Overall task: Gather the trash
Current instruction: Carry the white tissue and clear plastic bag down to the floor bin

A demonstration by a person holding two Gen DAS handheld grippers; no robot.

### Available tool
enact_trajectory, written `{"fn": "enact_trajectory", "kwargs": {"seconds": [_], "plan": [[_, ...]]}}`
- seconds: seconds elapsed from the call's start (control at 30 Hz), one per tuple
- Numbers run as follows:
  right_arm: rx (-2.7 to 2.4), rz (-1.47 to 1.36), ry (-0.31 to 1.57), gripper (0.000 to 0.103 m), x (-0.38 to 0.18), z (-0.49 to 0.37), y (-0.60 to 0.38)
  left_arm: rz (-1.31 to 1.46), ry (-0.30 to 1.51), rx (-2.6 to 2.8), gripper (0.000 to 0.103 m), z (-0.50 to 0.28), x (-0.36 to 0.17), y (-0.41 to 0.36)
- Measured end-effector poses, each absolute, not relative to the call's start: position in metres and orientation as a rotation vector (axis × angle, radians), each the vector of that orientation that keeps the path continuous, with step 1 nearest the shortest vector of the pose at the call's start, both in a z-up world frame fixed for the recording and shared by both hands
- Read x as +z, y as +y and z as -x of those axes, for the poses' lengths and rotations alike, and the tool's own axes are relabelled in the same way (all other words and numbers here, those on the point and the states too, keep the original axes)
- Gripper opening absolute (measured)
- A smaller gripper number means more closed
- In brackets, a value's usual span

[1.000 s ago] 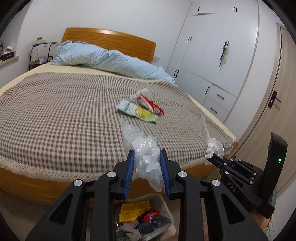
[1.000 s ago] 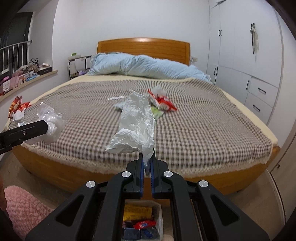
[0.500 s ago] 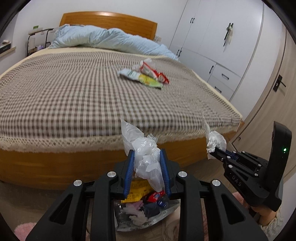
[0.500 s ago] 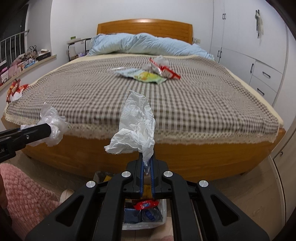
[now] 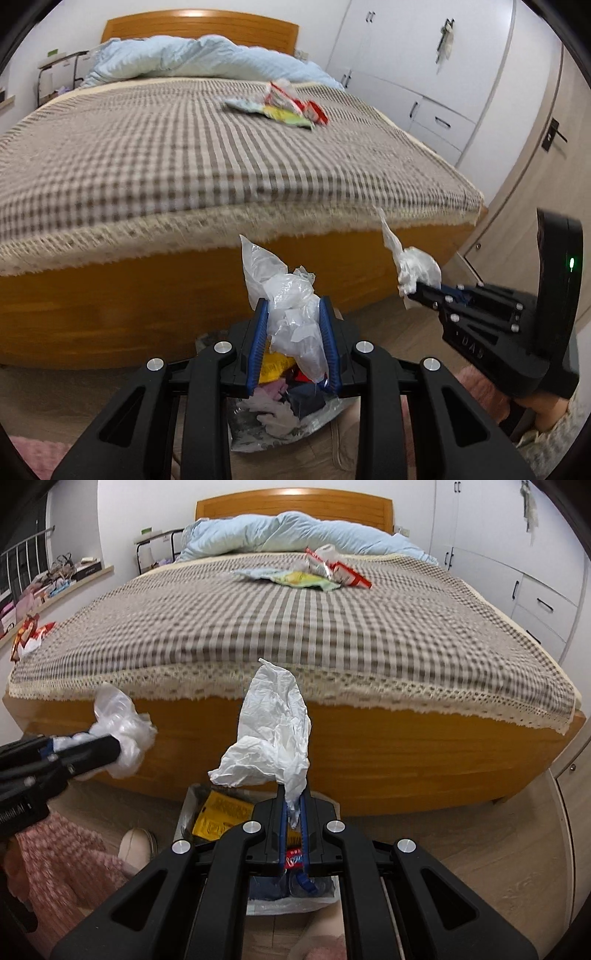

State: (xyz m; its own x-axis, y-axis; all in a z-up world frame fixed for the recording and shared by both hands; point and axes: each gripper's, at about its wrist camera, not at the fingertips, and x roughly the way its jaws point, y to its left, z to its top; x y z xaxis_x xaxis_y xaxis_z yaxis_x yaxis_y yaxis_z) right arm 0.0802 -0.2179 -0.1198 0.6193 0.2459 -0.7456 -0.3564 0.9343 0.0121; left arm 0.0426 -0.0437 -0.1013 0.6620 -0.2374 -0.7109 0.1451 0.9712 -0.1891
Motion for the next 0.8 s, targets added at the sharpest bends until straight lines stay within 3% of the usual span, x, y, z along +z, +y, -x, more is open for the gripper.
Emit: {"fn": "enact_trajectory", "kwargs": {"seconds": [0.47, 0.8], "plan": [[0.357, 0.137, 1.022, 0.006, -0.175, -0.089, -0.225, 0.135, 1.021, -0.230, 0.025, -0.051, -0.167, -0.032], [0.389, 0.149, 1.116, 0.006, -0.205, -0.098, -0.219, 0.215, 1.282, -0.207, 0.025, -0.070, -0.238, -0.035]]}}
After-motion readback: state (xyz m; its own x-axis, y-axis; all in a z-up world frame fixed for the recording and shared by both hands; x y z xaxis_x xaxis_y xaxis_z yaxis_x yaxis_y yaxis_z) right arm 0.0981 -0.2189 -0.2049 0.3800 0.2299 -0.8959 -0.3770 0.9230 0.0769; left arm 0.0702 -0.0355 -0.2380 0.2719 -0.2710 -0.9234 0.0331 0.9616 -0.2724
